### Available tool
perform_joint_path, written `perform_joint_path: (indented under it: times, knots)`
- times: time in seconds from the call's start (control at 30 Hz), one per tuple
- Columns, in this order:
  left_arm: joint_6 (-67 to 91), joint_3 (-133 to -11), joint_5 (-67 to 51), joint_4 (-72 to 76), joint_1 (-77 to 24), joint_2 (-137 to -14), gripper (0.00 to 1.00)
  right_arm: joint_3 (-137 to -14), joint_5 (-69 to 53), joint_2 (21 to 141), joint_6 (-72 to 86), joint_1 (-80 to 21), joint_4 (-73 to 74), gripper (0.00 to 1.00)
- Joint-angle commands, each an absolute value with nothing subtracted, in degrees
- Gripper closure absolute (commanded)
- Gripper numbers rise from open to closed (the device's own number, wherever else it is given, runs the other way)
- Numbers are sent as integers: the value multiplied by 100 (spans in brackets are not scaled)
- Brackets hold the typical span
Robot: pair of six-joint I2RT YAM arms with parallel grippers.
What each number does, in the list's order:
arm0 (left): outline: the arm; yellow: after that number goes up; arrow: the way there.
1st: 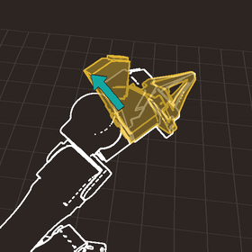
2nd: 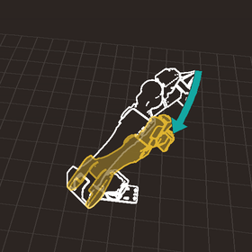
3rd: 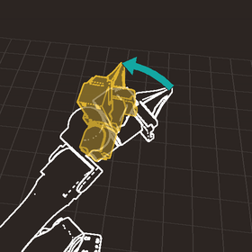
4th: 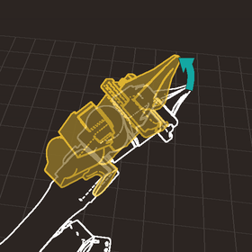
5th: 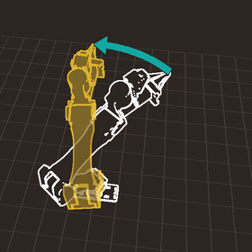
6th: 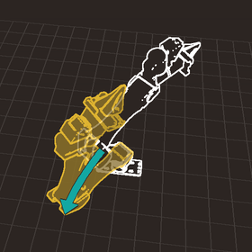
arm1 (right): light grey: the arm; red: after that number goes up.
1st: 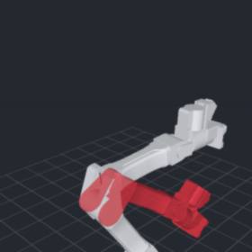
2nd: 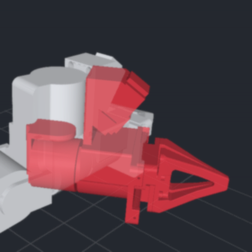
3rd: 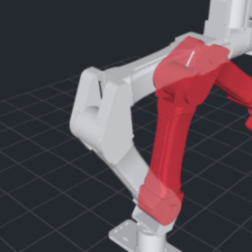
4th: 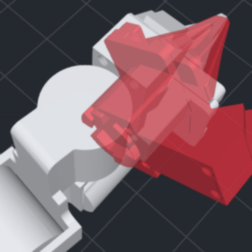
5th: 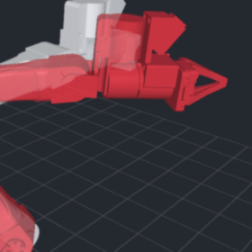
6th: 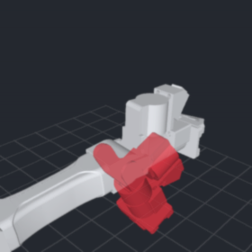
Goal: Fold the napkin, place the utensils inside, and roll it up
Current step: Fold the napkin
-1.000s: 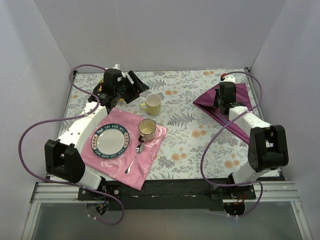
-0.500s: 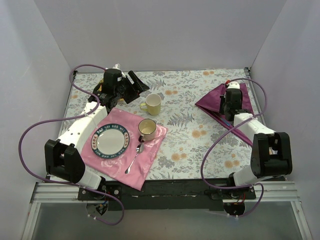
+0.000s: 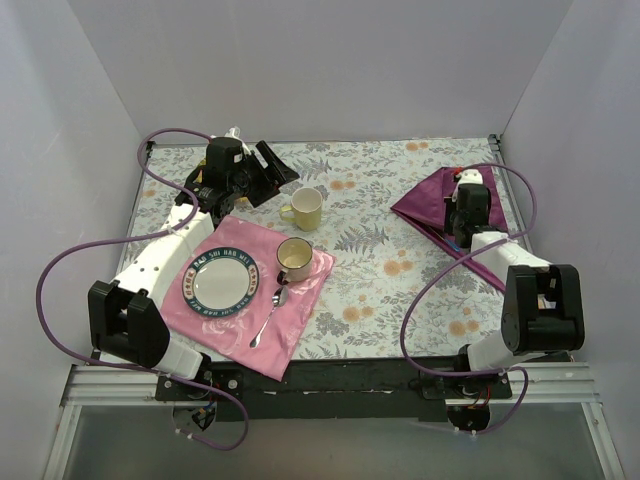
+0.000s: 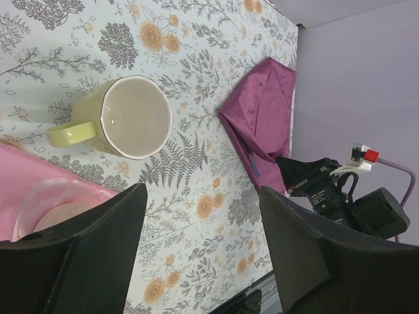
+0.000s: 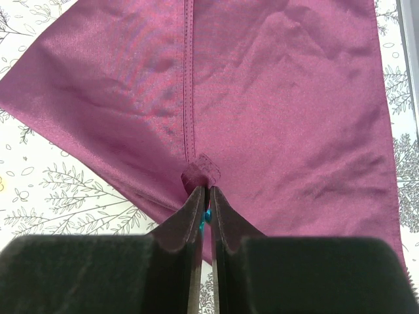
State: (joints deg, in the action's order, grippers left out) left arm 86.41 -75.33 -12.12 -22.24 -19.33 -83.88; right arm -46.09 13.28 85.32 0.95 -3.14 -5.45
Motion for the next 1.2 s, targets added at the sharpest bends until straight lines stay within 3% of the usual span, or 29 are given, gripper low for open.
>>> perform_joint_path:
  times: [0.0,0.83,0.97,1.0,1.03,1.17]
  knots:
    - [8631,-7488,-1310,-2215,-1934,-8095,32,-4527,1389,8639,-184,-299,-967,85]
    - [8613,-7479,-1397,-2232,-1925,-8051,32,-4324,1600,8947,536,-290,-870,76]
    - [8587,-7488,-1467,-2224,-1934,-8060,32,-4613,1923,9035,895,-290,-204,62]
    - [8570,-7514,-1468,-2232,-1925,-8051,32,-4666,2038,8974,992,-281,189,49]
    - [8561,-7532,-1468,-2241,-1934,-8042,32,-4693,2100,8913,1158,-273,272,45]
    - [8543,-7567,-1564,-2233,-1934,-8059,32,-4755,1610,8657,1318,-53,421,38]
